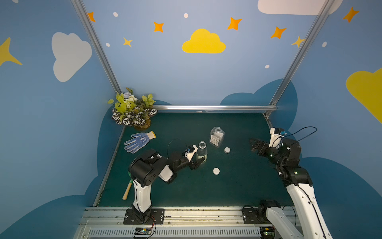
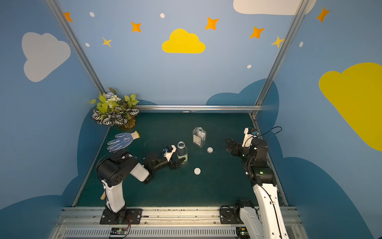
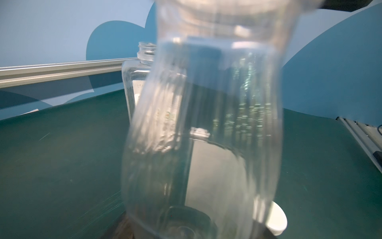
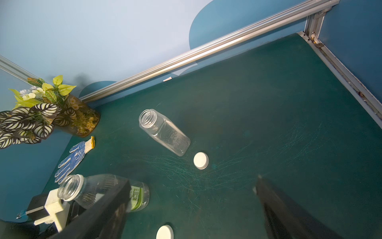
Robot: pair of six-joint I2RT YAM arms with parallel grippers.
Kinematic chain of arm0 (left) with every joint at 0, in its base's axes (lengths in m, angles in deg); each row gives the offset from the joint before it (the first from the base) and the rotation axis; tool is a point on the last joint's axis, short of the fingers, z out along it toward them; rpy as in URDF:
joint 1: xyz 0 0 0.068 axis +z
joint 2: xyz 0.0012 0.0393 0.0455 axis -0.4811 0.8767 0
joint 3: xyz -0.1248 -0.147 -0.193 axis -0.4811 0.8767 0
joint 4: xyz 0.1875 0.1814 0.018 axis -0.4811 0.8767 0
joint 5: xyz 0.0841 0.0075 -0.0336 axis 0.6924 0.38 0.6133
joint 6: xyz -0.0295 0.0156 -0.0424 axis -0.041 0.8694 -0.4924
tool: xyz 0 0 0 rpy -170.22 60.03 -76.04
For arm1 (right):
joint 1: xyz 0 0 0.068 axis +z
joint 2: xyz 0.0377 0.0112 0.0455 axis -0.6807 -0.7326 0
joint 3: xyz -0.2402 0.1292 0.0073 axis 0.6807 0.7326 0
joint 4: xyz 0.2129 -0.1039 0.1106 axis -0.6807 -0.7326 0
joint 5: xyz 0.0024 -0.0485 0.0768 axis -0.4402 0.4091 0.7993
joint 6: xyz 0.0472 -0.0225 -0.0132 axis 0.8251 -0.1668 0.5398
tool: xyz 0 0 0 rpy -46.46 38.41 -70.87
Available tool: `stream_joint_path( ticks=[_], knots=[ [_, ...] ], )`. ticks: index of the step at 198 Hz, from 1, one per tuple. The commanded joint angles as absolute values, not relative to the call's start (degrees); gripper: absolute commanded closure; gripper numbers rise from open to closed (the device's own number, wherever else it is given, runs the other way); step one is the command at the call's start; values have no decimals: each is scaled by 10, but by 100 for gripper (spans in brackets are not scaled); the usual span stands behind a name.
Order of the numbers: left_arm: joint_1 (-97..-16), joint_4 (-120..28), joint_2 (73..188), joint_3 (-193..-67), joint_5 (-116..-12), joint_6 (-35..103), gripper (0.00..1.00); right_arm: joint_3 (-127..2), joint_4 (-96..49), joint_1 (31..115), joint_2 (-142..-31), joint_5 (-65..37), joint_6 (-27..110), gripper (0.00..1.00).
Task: Screw on the bottle caps
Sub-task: Pick up the plastic bottle at the center of the board.
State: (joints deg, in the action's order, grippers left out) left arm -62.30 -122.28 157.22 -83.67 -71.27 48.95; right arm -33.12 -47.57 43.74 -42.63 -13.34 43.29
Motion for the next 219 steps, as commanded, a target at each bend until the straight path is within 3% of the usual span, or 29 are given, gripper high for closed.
stream_joint_path(
  ticks=[1, 139, 175, 219],
  knots=[
    [-626, -1228, 1566, -823, -710, 498, 26, -329, -467, 439, -419, -131, 426, 2],
    [-645, -1228, 1552, -813, -720, 505, 28, -326, -466, 439, -418, -131, 424, 2],
    [-646, -1228, 1560, -823, -712, 506, 17, -326, -465, 439, -419, -130, 423, 2],
    [-647, -1228, 1589, -855, -716, 493, 15, -325, -465, 439, -417, -128, 422, 2]
  ],
)
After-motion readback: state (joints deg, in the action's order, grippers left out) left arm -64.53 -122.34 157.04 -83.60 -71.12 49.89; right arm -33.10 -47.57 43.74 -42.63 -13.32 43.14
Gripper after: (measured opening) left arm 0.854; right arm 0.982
